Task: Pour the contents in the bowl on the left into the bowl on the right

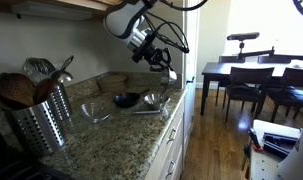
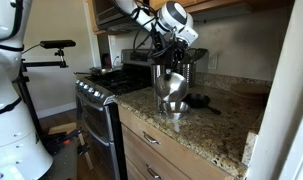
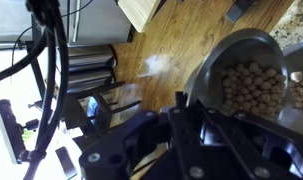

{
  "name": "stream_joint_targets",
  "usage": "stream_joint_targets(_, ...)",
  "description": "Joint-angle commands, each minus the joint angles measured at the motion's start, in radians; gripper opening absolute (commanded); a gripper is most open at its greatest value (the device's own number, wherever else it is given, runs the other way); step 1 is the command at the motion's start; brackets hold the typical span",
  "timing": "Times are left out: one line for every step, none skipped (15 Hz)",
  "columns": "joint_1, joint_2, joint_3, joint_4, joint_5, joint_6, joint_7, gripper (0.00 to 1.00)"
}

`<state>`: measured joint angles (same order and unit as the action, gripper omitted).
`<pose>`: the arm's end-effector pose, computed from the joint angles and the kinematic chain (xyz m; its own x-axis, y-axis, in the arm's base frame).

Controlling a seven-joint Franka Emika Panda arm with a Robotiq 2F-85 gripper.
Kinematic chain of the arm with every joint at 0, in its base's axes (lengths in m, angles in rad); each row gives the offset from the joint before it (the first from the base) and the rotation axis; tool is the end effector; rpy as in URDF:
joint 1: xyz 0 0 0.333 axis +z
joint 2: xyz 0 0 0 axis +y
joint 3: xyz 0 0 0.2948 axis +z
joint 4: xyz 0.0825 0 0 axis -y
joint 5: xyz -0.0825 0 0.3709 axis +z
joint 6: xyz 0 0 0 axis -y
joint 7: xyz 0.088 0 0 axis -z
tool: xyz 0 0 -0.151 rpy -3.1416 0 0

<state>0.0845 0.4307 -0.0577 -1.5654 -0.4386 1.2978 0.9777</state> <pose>0.5489 -0.0543 0.3330 0.6051 -0.7961 -0.0056 -0.5335 -0.4107 0.7394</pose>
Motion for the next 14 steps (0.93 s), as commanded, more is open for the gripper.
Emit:
stream_joint_targets(0.020, 0.007, -0.007, 0.029, -0.027, -0.061, -0.015, 0.08)
stream_joint_targets(0.023, 0.008, -0.006, 0.030, -0.031, -0.069, -0.016, 0.08)
stream_joint_targets(0.025, 0.008, -0.005, 0.031, -0.034, -0.075, -0.016, 0.08)
stream_joint_targets(0.028, 0.009, -0.004, 0.032, -0.037, -0.082, -0.017, 0.08)
stream_joint_targets(0.030, 0.010, -0.004, 0.033, -0.039, -0.086, -0.017, 0.08)
stream_joint_targets(0.033, 0.011, -0.003, 0.035, -0.041, -0.091, -0.017, 0.08)
stream_joint_targets(0.035, 0.011, -0.003, 0.036, -0.044, -0.096, -0.017, 0.08)
stream_joint_targets(0.037, 0.013, -0.002, 0.038, -0.047, -0.101, -0.018, 0.08)
stream_joint_targets(0.039, 0.013, -0.001, 0.039, -0.050, -0.106, -0.019, 0.08)
stream_joint_targets(0.041, 0.015, -0.001, 0.042, -0.054, -0.112, -0.021, 0.08)
stream_joint_targets(0.044, 0.016, 0.000, 0.044, -0.058, -0.116, -0.023, 0.08)
stream_joint_targets(0.046, 0.017, 0.000, 0.046, -0.063, -0.121, -0.025, 0.08)
stream_joint_targets(0.048, 0.018, 0.000, 0.047, -0.067, -0.123, -0.026, 0.08)
stream_joint_targets(0.050, 0.018, 0.001, 0.049, -0.073, -0.128, -0.029, 0.08)
